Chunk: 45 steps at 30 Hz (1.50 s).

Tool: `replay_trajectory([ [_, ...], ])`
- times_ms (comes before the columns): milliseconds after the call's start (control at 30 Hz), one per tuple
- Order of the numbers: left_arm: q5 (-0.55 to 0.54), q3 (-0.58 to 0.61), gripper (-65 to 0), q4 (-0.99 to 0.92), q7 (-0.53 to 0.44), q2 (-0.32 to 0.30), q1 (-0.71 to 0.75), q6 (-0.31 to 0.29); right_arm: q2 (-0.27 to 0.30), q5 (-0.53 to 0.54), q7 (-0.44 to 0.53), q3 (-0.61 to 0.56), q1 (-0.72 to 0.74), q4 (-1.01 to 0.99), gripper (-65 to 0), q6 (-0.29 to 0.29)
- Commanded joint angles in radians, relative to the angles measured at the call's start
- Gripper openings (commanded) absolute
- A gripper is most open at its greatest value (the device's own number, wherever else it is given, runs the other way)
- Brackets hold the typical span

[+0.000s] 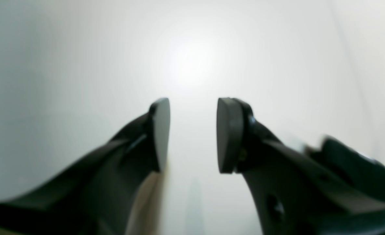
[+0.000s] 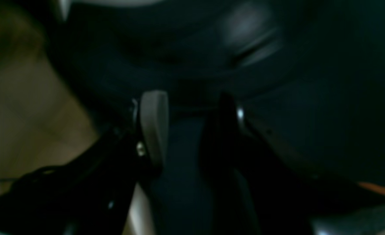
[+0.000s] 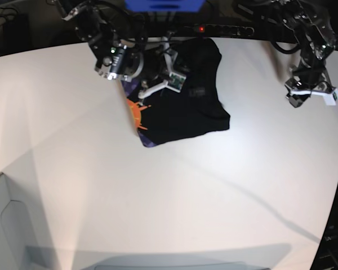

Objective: Fold the T-shirt properly
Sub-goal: 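Grasp the folded bundle's edges with both grippers and flip it over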

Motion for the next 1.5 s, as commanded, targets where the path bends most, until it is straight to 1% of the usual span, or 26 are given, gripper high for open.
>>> replay_trajectory([
  [0, -0.050, 0.013, -41.4, 0.036, -0.016, -0.013, 0.011, -0.004, -0.010, 0.015, 0.024, 0.012, 0.008, 0.042, -38.3, 0.017],
  [33, -0.093, 0.022, -40.5, 0.051, -0.016, -0.013, 0.026, -0.004, -0.019, 0.016, 0.024, 0.023, 0.011, 0.065, -38.3, 0.017],
  [100, -0.171, 0.034, -35.1, 0.076, -0.016, -0.011, 0.055, 0.001, -0.030, 0.016, 0.018, 0.061, 0.011, 0.091, -38.3, 0.017],
  [167, -0.237, 0.076, -28.3, 0.087, -0.016, 0.010, 0.078, 0.005, -0.039, 0.016, 0.023, 0.110, 0.014, 0.093, -38.2, 0.017],
  [233, -0.259, 0.123, -23.1, 0.083, -0.016, 0.021, 0.090, 0.002, -0.048, 0.016, 0.018, 0.158, 0.026, 0.088, -38.2, 0.017],
  [267, -0.257, 0.152, -21.6, 0.082, -0.016, 0.023, 0.095, 0.001, -0.050, 0.016, 0.017, 0.178, 0.032, 0.087, -38.2, 0.017],
  [400, -0.257, 0.304, -20.8, 0.067, -0.018, 0.038, 0.110, -0.001, -0.050, 0.016, 0.018, 0.247, 0.041, 0.087, -38.1, 0.017],
  [467, -0.256, 0.384, -20.8, 0.033, -0.025, 0.043, 0.112, 0.004, -0.050, 0.016, 0.015, 0.264, 0.057, 0.087, -38.1, 0.017],
  [533, -0.256, 0.436, -20.8, -0.019, -0.027, 0.044, 0.109, 0.005, -0.050, 0.016, 0.015, 0.282, 0.060, 0.087, -38.1, 0.017],
  [633, -0.256, 0.475, -20.9, -0.095, -0.027, 0.043, 0.093, 0.007, -0.050, 0.016, 0.015, 0.310, 0.060, 0.087, -38.1, 0.017],
  [800, -0.256, 0.495, -21.6, -0.190, -0.025, 0.036, 0.077, 0.001, -0.051, 0.013, 0.015, 0.347, 0.083, 0.085, -38.1, 0.017],
  [833, -0.256, 0.514, -22.9, -0.199, -0.025, 0.030, 0.069, 0.001, -0.059, 0.013, 0.015, 0.357, 0.084, 0.085, -38.1, 0.017],
  [867, -0.256, 0.534, -25.6, -0.210, -0.025, 0.018, 0.060, 0.001, -0.071, 0.013, 0.015, 0.373, 0.084, 0.085, -38.2, 0.017],
  [933, -0.256, 0.579, -36.1, -0.240, -0.027, 0.001, 0.041, -0.001, -0.106, 0.013, 0.015, 0.416, 0.084, 0.082, -38.3, 0.017],
  [1000, -0.256, 0.603, -46.2, -0.265, -0.027, 0.000, 0.024, -0.001, -0.140, 0.013, 0.023, 0.446, 0.086, 0.061, -38.9, 0.017],
  [1100, -0.257, 0.625, -60.8, -0.279, -0.027, 0.000, 0.014, -0.001, -0.160, 0.013, 0.024, 0.457, 0.115, 0.010, -39.5, 0.017],
  [1133, -0.257, 0.636, -65.0, -0.280, -0.027, -0.002, 0.008, 0.005, -0.162, 0.013, 0.024, 0.456, 0.124, -0.017, -41.0, 0.017],
  [1200, -0.257, 0.656, -65.0, -0.280, -0.027, -0.007, -0.005, 0.007, -0.162, 0.013, 0.024, 0.456, 0.149, -0.062, -45.3, 0.017],
  [1233, -0.257, 0.662, -64.1, -0.280, -0.027, -0.007, -0.006, 0.007, -0.162, 0.013, 0.024, 0.454, 0.166, -0.090, -48.5, 0.017],
  [1367, -0.256, 0.668, -65.0, -0.280, -0.027, -0.008, -0.008, 0.007, -0.163, 0.016, 0.027, 0.456, 0.218, -0.180, -61.3, 0.017],
  [1433, -0.256, 0.668, -65.0, -0.280, -0.027, -0.008, -0.009, 0.007, -0.163, 0.016, 0.052, 0.454, 0.233, -0.212, -65.0, 0.017],
  [1467, -0.256, 0.666, -65.0, -0.280, -0.027, -0.008, -0.009, 0.007, -0.163, 0.015, 0.073, 0.456, 0.236, -0.231, -65.0, 0.017],
])
